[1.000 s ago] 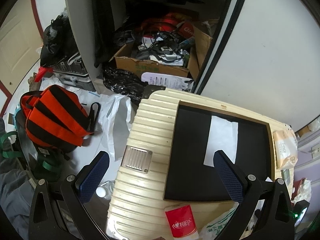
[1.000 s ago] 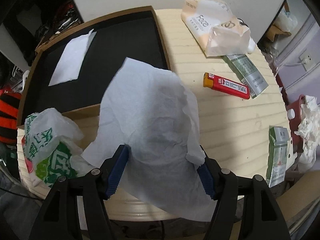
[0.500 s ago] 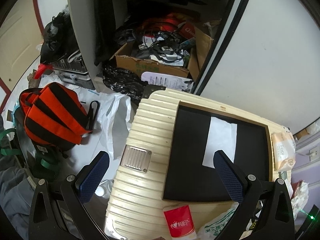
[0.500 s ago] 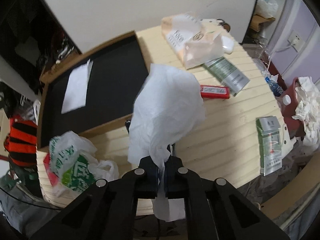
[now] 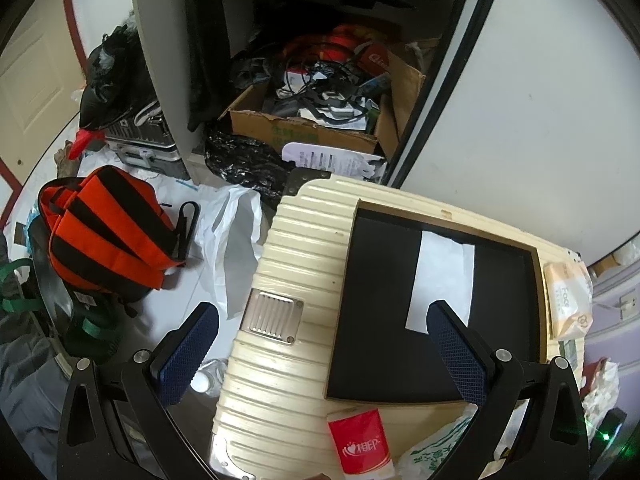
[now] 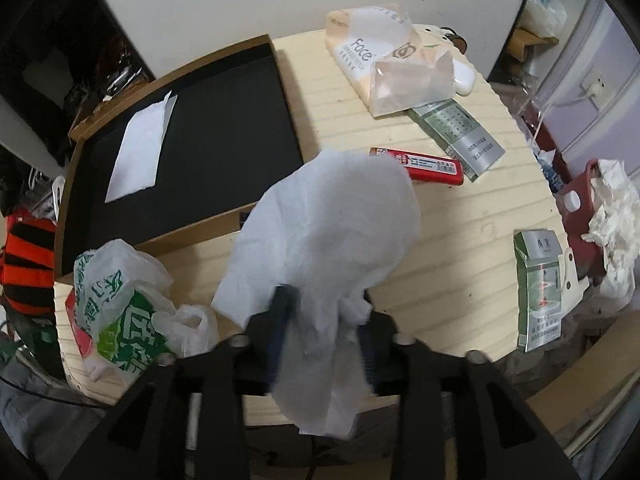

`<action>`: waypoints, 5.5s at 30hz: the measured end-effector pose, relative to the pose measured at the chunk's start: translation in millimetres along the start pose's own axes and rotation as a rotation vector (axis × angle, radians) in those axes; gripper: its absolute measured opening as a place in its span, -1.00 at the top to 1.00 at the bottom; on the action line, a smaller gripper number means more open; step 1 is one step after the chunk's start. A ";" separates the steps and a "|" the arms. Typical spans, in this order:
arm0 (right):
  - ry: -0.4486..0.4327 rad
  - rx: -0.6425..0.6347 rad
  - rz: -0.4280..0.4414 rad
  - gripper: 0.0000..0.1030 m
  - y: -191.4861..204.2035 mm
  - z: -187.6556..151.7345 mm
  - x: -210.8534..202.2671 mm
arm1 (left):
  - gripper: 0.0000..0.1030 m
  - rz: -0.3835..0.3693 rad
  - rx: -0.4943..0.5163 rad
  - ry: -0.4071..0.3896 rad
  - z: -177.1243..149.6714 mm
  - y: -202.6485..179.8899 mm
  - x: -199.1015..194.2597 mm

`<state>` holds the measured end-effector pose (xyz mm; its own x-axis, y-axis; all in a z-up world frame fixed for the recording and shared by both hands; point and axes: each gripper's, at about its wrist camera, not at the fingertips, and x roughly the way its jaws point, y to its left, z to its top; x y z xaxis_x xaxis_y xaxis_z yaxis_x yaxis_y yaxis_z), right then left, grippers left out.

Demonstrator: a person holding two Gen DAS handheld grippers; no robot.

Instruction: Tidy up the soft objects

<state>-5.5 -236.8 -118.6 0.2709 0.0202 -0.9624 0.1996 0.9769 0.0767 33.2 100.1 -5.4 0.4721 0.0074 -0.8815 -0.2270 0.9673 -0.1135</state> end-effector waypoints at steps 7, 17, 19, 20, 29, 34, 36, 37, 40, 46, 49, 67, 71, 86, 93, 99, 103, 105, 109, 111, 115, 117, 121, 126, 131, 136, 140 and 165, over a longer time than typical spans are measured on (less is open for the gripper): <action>0.045 -0.053 -0.055 -0.16 12.4 4.6 23.4 | -1.00 0.011 0.015 0.004 -1.4 -0.8 2.7; 0.090 0.012 -0.002 0.10 -6.2 0.3 36.6 | -1.00 0.020 0.038 0.004 -2.5 -3.7 3.7; 0.082 0.011 0.004 0.20 -7.7 0.4 32.0 | -1.00 0.021 0.040 0.002 -2.4 -2.7 3.1; 0.080 0.017 0.008 0.24 -8.7 -0.1 29.0 | -1.00 0.022 0.038 0.001 -2.5 -2.1 3.1; -0.156 -0.031 0.067 0.26 15.1 12.1 -50.6 | -1.00 0.012 0.035 0.003 -2.7 -4.6 3.3; -0.122 -0.096 0.068 0.25 53.0 46.4 -24.9 | -1.00 0.017 0.033 0.005 -3.4 -3.9 4.8; -0.061 -0.099 0.062 0.24 59.8 57.4 -2.3 | -1.00 0.024 0.028 0.007 -3.5 -1.7 6.2; -0.043 -0.104 0.059 0.22 62.2 62.0 3.9 | -1.00 0.025 0.027 0.009 -3.1 -1.4 7.3; -0.021 -0.136 0.029 -0.03 69.8 66.3 8.3 | -1.00 0.027 0.027 0.012 -2.1 -1.5 9.2; -0.038 -0.199 0.035 -0.74 65.1 58.7 -10.4 | -1.00 0.034 0.061 0.008 -4.6 -5.9 11.1; -0.066 -0.169 0.065 -0.74 39.3 50.8 -32.4 | -1.00 0.043 0.063 0.007 -5.6 -4.9 10.9; -0.355 0.207 0.090 -0.74 -76.5 23.3 -83.7 | -1.00 0.062 0.197 0.084 -32.5 -43.0 30.7; -0.359 0.182 0.063 -0.74 -74.7 24.0 -83.0 | -1.00 0.075 0.232 0.101 -36.5 -49.9 37.0; -0.379 0.251 0.100 -0.74 -86.9 24.2 -86.4 | -1.00 0.085 0.244 0.121 -40.4 -50.4 43.9; -0.389 0.259 0.096 -0.74 -89.1 24.2 -88.4 | -1.00 0.064 0.225 0.118 -38.0 -46.4 40.6; -0.394 0.267 0.101 -0.74 -90.6 23.9 -89.1 | -1.00 0.037 0.216 0.114 -36.6 -45.8 37.0; -0.400 0.269 0.098 -0.74 -91.6 23.9 -89.7 | -1.00 0.055 0.235 0.111 -37.7 -48.4 37.7; -0.400 0.274 0.102 -0.74 -92.6 23.9 -89.8 | -1.00 0.054 0.236 0.110 -38.0 -48.6 37.5; -0.399 0.279 0.102 -0.74 -93.8 24.1 -89.5 | -1.00 0.060 0.245 0.109 -38.2 -49.4 37.5; -0.401 0.278 0.103 -0.74 -93.6 24.3 -89.6 | -1.00 0.059 0.245 0.108 -38.3 -49.0 36.7; -0.403 0.275 0.097 -0.74 -92.8 24.0 -89.9 | -1.00 0.059 0.234 0.108 -37.6 -49.6 36.2; -0.404 0.270 0.090 -0.74 -92.0 24.2 -90.0 | -1.00 0.057 0.237 0.103 -38.2 -51.6 34.4; -0.411 0.267 0.088 -0.74 -91.3 23.6 -90.7 | -1.00 0.055 0.251 0.086 -38.6 -57.0 30.0; -0.424 0.268 0.093 -0.74 -90.9 18.6 -89.8 | -1.00 0.046 0.233 0.082 -36.5 -58.2 29.6; -0.451 0.259 0.071 -0.74 -91.9 6.9 -98.7 | -1.00 0.041 0.205 0.072 -32.6 -58.2 21.9; -0.485 0.240 0.031 -0.74 -96.2 -7.0 -106.8 | -1.00 0.036 0.199 0.027 -28.4 -63.0 7.8; -0.484 0.256 0.021 -0.74 -102.1 -8.3 -105.4 | -1.00 0.036 0.207 0.013 -30.4 -65.7 3.8; -0.482 0.261 0.055 -0.74 -97.7 -7.0 -104.0 | -1.00 0.065 0.277 0.011 -40.1 -74.2 11.1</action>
<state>-59.8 -332.8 -27.8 0.6756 -0.0896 -0.7318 0.3834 0.8905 0.2450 21.2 18.3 -25.1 0.4549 0.0704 -0.8878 -0.0141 0.9973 0.0718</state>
